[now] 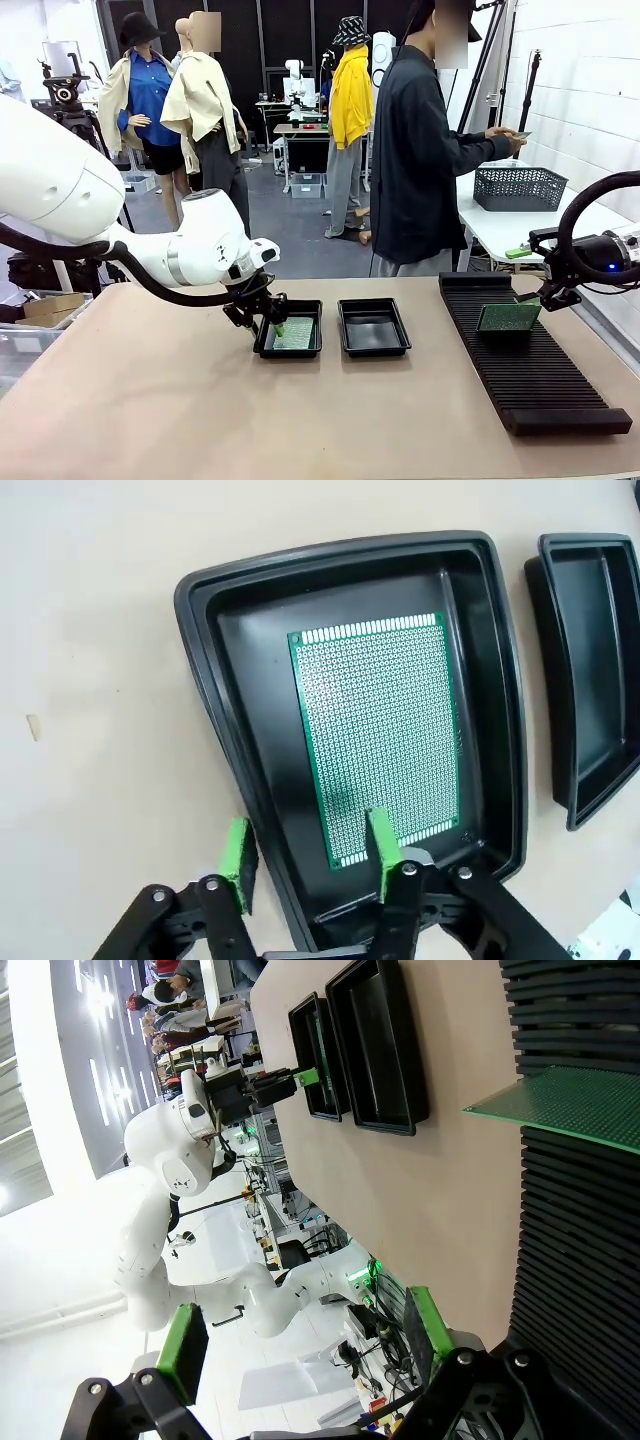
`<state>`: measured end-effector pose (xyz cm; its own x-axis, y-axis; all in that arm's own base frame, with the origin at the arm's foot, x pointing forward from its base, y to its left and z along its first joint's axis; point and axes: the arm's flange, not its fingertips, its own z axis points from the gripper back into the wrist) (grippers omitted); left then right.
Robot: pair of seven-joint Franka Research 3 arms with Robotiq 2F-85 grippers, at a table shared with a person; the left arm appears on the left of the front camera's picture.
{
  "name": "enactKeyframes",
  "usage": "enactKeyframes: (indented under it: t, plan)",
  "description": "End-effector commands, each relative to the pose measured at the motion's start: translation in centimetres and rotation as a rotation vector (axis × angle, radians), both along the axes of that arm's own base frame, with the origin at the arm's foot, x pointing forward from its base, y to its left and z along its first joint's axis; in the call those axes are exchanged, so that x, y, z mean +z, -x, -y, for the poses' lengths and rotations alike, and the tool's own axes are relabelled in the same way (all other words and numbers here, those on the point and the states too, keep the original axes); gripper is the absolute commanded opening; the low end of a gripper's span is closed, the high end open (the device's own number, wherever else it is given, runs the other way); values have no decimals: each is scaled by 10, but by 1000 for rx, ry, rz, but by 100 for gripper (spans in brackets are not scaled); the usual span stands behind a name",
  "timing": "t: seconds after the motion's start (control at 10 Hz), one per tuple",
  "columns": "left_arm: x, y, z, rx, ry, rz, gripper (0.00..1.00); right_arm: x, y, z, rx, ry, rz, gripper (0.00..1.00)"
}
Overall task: Inspect and transfer BCBs to ESD trays.
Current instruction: Pick up the ESD tray and place it on the left side of the table.
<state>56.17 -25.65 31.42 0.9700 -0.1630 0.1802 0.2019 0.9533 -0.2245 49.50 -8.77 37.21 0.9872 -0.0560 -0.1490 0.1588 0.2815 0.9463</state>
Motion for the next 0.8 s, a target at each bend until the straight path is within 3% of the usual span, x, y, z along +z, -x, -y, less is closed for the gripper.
enactKeyframes:
  t: [0.0,0.2,0.3,0.5,0.6,0.7]
  plan:
    - [1,-5,3,24,-31,-6,37,2,2,-1,0,-1,3,100]
    - [3,-7,0,33,-35,-7,7,2,2,-1,0,-1,3,100]
    - [3,-6,-2,35,-39,-8,0,2,2,-1,0,-1,3,100]
    - [5,-5,-5,40,-26,-36,0,2,2,-1,0,-1,3,100]
    - [9,-2,-8,39,-10,-92,0,2,2,-1,0,-1,3,100]
    - [-1,-2,-7,14,-9,-16,0,2,2,-1,0,-1,3,100]
